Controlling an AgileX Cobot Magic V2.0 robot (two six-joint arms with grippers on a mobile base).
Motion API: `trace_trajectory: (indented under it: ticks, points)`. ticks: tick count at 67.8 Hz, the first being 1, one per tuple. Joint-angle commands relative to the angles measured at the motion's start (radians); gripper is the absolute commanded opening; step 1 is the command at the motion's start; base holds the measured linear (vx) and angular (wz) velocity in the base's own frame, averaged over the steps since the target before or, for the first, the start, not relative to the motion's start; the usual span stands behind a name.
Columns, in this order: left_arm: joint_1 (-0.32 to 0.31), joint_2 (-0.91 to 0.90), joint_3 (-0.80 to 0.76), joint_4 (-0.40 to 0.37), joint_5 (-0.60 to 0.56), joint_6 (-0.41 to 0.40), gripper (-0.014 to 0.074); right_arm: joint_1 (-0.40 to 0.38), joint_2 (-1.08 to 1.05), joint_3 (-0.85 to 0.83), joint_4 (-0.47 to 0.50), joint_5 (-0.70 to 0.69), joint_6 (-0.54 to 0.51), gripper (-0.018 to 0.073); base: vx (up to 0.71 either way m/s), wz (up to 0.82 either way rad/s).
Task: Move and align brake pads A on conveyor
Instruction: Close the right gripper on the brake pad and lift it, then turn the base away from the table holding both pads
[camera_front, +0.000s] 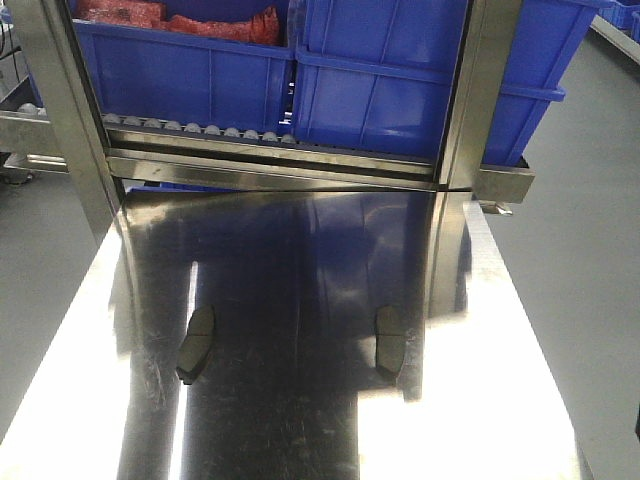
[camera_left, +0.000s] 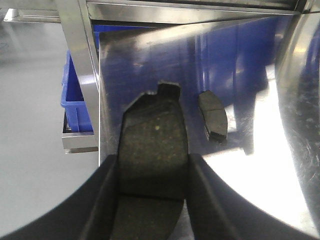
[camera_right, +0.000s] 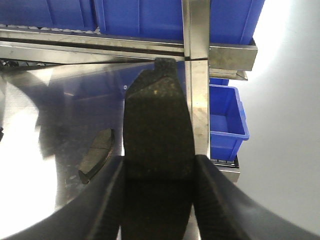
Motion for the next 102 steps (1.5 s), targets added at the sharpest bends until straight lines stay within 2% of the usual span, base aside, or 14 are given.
trace_trajectory:
  ticks: [1,39,102]
  points:
    - [-0.004,0.007,-0.030,-0.006,-0.095,-0.003,-0.0006,-0.008,0.007,-0.029,-0.004,-0.090,0.000,-0.0007,0.00,0.00]
    - [-0.004,0.007,-0.030,-0.006,-0.095,-0.003,-0.0006,-0.008,0.007,-0.029,-0.004,-0.090,0.000,-0.0007,-0.04,0.16]
    - [-0.004,0.007,-0.030,-0.006,-0.095,-0.003,-0.0006,-0.008,0.007,-0.029,-0.005,-0.083,0.000,-0.0007,-0.18,0.81]
